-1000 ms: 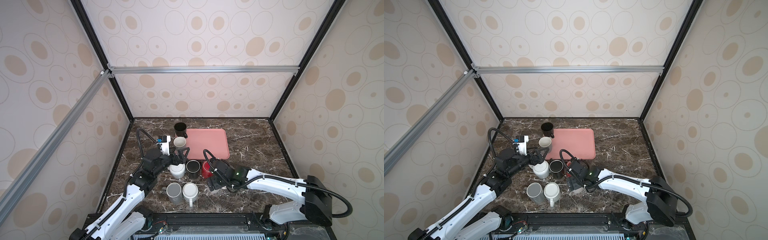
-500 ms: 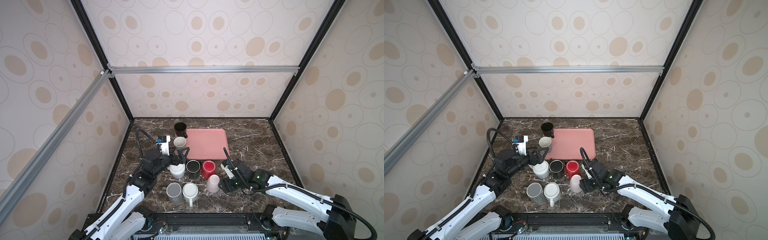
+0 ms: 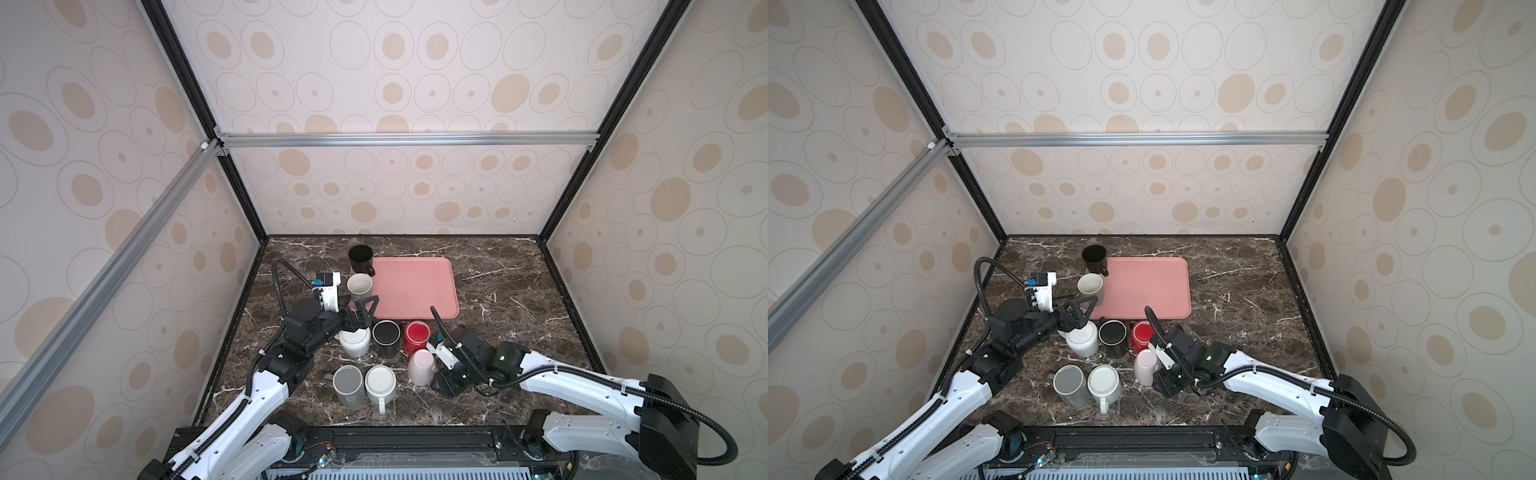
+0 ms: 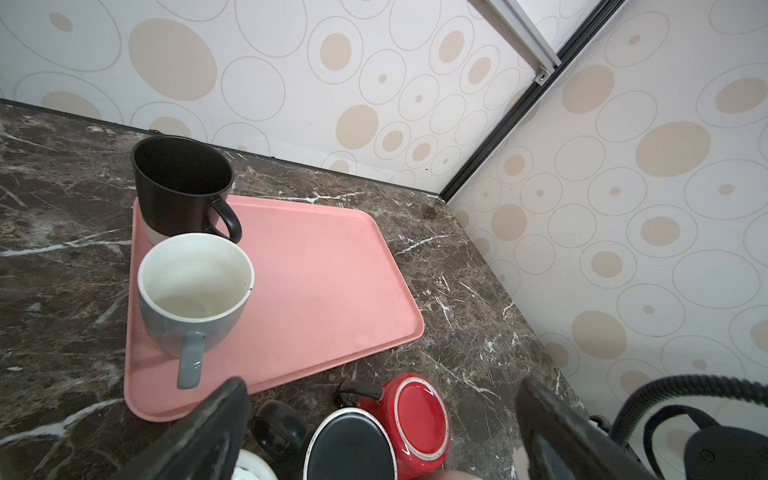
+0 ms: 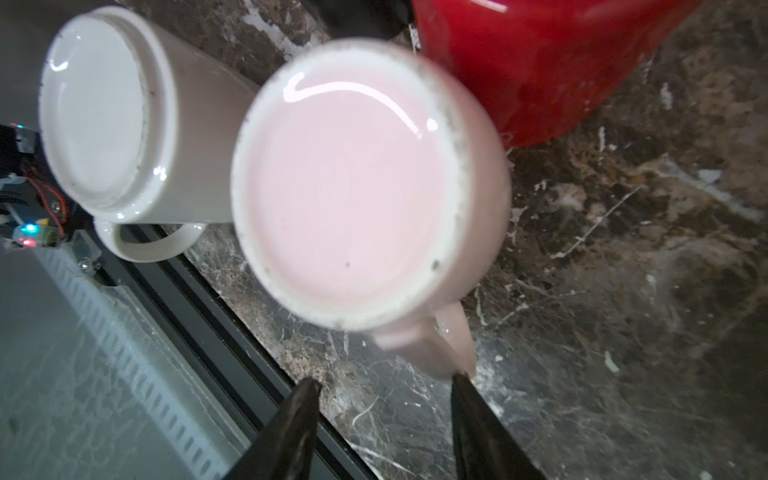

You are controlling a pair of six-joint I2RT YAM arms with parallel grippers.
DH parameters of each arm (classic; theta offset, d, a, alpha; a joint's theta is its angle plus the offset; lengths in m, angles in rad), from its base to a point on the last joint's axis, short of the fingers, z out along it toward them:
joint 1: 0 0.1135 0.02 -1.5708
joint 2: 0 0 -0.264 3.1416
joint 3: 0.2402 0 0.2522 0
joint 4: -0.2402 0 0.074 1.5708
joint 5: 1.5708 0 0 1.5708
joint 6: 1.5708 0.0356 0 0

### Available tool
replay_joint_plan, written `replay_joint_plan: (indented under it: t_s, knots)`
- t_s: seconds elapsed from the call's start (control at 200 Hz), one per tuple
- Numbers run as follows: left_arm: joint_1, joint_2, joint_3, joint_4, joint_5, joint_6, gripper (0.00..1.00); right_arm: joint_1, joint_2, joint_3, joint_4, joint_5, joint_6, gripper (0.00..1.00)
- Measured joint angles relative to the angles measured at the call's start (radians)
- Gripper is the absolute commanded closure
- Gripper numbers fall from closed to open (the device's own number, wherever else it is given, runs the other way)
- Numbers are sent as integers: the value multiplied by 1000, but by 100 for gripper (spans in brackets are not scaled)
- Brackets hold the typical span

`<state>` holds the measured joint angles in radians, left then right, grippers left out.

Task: Turn the mug right side up
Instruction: Pick up the mug from the bottom-center of the table.

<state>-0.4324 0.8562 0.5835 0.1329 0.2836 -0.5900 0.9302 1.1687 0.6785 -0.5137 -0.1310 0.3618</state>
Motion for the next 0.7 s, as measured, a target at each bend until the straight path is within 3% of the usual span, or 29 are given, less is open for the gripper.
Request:
replay_joint_plan:
  t_s: [0.22,0.52,0.695]
  knots:
    - [0,2,-2,0,3,-5,1,19,7,11,-2,136,-16,50]
    - [0,2,-2,0,3,-9,1,44,96,55,13,173,-71,62]
    - [0,3,-2,1,4,-13,1,60,126,65,14,206,-100,63]
